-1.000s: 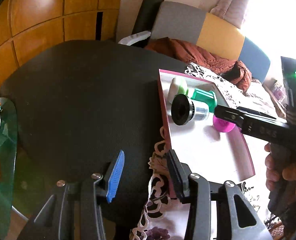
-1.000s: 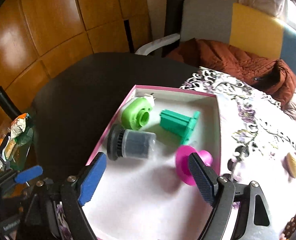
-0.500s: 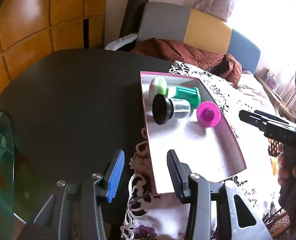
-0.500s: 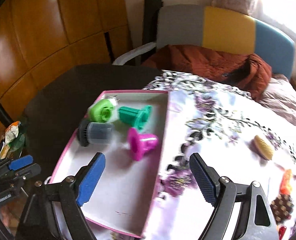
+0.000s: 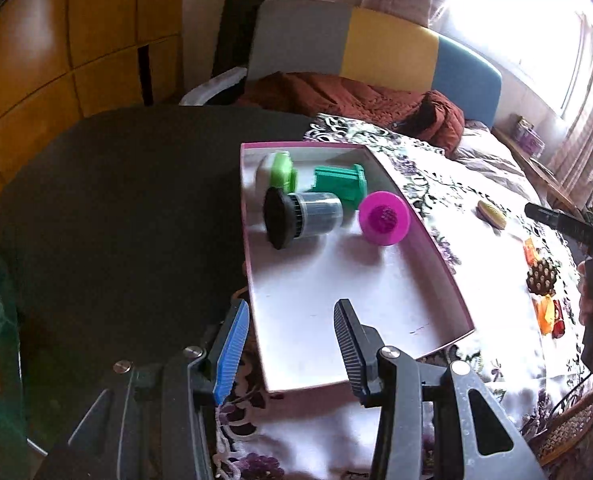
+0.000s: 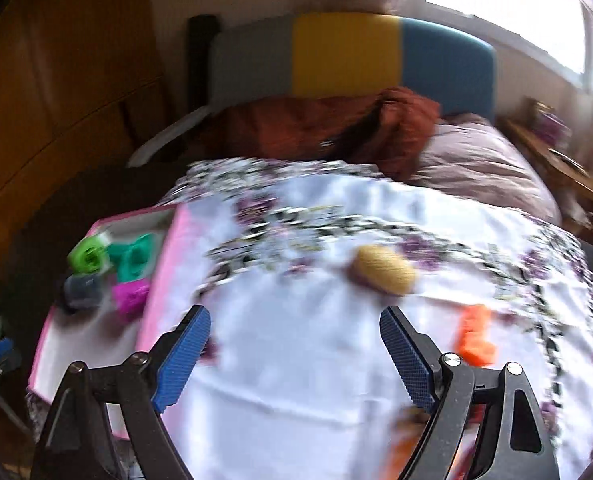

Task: Organize rigid objects
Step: 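Move both tools back over the remaining toys on the tablecloth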

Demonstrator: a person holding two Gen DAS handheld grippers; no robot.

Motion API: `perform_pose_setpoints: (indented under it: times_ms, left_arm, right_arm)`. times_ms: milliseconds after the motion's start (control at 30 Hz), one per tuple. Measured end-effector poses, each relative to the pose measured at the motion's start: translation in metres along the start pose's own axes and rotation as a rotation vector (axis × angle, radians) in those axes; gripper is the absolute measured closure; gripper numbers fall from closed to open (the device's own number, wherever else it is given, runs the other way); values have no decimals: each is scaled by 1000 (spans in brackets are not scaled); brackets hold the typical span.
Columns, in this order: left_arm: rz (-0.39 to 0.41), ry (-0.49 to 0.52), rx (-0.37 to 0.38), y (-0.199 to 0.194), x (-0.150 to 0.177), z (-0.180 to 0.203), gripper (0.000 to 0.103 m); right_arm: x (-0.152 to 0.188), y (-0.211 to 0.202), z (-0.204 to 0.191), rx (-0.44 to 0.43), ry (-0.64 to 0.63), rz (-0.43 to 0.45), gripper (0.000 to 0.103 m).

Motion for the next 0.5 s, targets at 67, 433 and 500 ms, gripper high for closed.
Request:
perform_pose_setpoints:
  times_ms: [67,433,500]
  left_arm:
    - [0,14,16,0,-3,8,58]
    - [18,142,125,0,-35,84,58]
    - [4,185,155,8,-39,110,58]
  right_arm:
    - [-5,-5,32,47,49,20,15]
    - [26,-25,219,284,626,84,10]
    - [28,-27,226,283,659,85,10]
Point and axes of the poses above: each gripper's, at about its wrist camera, not at the fingertips, and y roughly the way its jaws point, z to its right, x to its underside, the point moved 10 cm from there along y, roughly the way its jaws point, and after that the axes turned 1 degree about -z, right-handed, at the moved point
